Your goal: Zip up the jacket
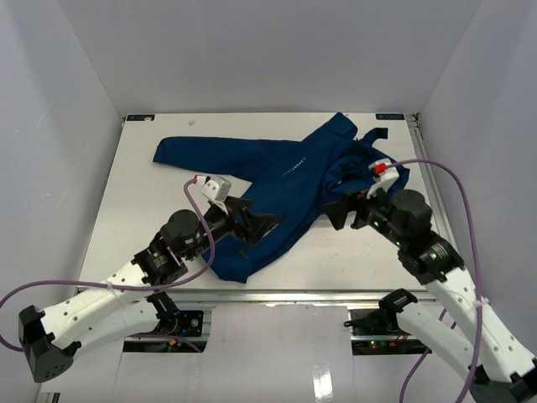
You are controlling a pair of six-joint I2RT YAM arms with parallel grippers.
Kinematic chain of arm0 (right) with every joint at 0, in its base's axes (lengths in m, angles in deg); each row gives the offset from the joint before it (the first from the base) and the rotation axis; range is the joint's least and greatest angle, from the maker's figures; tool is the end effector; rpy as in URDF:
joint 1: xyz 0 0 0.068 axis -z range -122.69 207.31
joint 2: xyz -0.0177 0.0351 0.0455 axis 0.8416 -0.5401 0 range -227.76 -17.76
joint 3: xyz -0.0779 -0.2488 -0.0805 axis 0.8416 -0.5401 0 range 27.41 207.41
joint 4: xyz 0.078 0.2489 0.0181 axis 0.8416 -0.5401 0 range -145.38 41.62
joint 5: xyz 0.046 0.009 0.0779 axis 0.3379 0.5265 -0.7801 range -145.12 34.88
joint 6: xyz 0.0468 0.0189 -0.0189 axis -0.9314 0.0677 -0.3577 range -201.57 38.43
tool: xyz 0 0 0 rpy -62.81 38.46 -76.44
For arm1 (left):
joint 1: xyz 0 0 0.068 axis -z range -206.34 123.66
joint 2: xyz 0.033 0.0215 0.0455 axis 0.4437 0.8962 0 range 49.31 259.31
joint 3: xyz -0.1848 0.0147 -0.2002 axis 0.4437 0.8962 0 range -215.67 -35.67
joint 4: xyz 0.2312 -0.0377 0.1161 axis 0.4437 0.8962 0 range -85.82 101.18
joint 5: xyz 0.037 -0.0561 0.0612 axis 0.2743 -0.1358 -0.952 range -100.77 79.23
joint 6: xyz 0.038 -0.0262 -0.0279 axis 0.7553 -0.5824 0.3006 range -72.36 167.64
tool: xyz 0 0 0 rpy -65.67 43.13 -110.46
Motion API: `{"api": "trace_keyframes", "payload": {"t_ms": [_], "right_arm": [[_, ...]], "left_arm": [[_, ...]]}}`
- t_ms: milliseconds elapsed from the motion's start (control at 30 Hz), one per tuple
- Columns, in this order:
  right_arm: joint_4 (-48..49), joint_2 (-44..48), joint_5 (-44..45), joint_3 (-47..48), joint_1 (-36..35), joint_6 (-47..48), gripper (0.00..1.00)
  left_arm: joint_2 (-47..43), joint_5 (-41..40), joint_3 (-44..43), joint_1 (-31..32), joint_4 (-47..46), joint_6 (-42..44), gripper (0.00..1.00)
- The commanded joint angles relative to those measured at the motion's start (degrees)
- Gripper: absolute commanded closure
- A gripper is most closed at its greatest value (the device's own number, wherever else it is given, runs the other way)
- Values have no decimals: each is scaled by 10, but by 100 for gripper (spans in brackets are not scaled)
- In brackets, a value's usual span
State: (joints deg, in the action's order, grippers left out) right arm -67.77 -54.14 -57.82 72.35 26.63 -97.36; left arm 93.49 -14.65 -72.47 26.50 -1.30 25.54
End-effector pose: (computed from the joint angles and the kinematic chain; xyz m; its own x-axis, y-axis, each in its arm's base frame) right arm 0.1268 0.0771 0.3454 -0.3049 0.1350 -0.9428 -0.4846 0.8302 0.2756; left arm 0.1172 -0.1505 0.3219 -0.3024 -0.2226 -0.9268 0.6913 0.6182 -0.3740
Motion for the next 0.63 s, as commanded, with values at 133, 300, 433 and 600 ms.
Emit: {"api": "trace_keyframes", "payload": {"t_ms": [133, 300, 433, 600], "right_arm": [[0, 90, 48, -15, -2, 18, 10], [9, 100, 46, -28, -2, 19, 10], [9, 90, 37, -27, -2, 21, 10], [8, 83, 40, -26, -3, 21, 10]], "left_arm": [[-52, 102, 56, 0, -101, 21, 2], [-68, 90, 68, 0, -99, 24, 2], [-76, 89, 72, 0, -98, 25, 2], [-75, 89, 74, 0, -99, 26, 2]]}}
